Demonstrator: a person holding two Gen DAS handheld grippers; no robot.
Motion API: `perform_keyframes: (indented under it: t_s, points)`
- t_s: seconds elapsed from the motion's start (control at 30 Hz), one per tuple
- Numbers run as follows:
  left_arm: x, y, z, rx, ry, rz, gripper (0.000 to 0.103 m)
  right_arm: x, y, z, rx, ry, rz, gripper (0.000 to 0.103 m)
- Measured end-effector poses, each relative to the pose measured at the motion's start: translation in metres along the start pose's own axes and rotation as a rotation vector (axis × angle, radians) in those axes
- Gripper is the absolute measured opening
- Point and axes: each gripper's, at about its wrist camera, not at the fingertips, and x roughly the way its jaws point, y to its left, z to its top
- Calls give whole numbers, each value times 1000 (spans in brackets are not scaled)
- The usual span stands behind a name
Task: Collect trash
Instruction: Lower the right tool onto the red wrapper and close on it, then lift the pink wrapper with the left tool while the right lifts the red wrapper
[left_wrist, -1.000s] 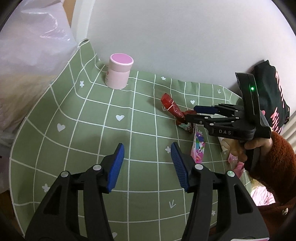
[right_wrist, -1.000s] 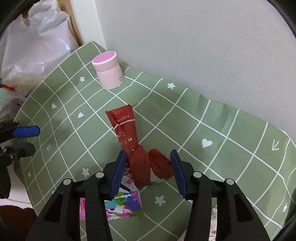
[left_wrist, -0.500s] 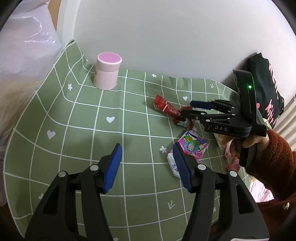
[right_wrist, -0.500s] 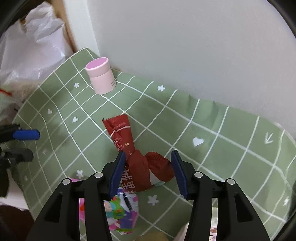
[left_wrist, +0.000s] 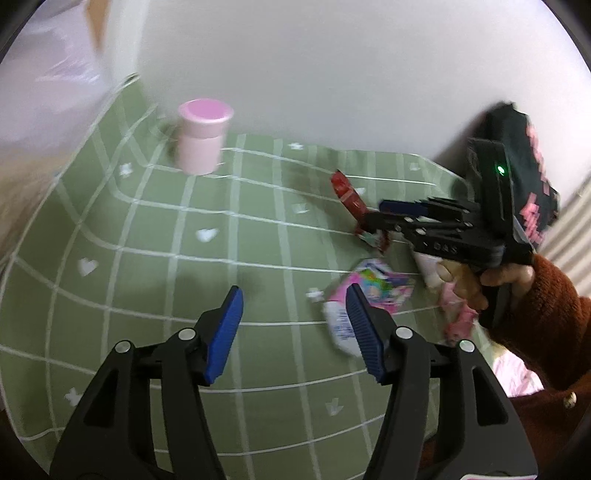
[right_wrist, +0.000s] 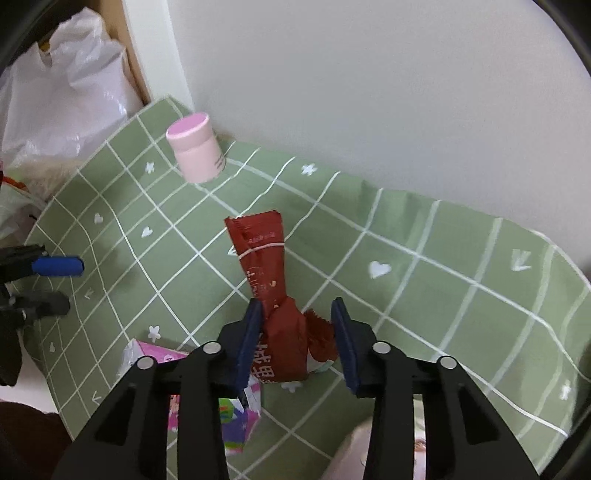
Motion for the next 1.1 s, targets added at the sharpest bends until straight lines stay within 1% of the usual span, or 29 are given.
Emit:
perform_keyframes:
  t_s: [0.03,0.1,0.13,0.17,0.27,0.37,0.43,0.47,0.5,0.57,0.6,0.67,0.77,0.93,1.1]
  points:
    - [1,-9,1,40,-2,-33,60,-9,-4,0,17,-15,-8,34]
    - [5,-21,1,102,9,-69,61,-25,-14,-2,56,-36,-16,34]
    - [11,-33,1,159,32,-86,61,-30,-16,-3,70,-44,-20,34]
    - [17,-40,0,195,47,-88,61,-39,-20,-5,86,-55,-26,34]
    - [41,-61,-4,313,109,-45,61,-63,-30,-14,120,-84,-45,34]
    - [67,-70,-10,374,169,29,61,-87,-36,-26,148,-112,-70,34]
    - [77,-70,-12,371,195,57,61,-100,-39,-30,161,-128,-91,34]
    - [79,-69,-11,356,197,64,55,-108,-41,-34,171,-137,-104,34]
    - [80,-66,-10,324,198,52,41,-114,-43,-37,179,-142,-111,34]
    - [79,-63,-7,273,197,18,24,-127,-49,-44,204,-157,-134,34]
    - [78,-62,-6,260,191,12,20,-132,-51,-47,213,-163,-146,35]
    - [78,-60,-2,244,185,3,16,-138,-55,-51,227,-172,-161,35]
    - [76,-63,2,250,179,1,12,-147,-59,-57,247,-184,-182,35]
    - [77,-73,8,266,175,-6,11,-155,-67,-66,284,-193,-204,35]
    - [72,-87,24,298,131,1,10,-176,-77,-69,304,-234,-244,35]
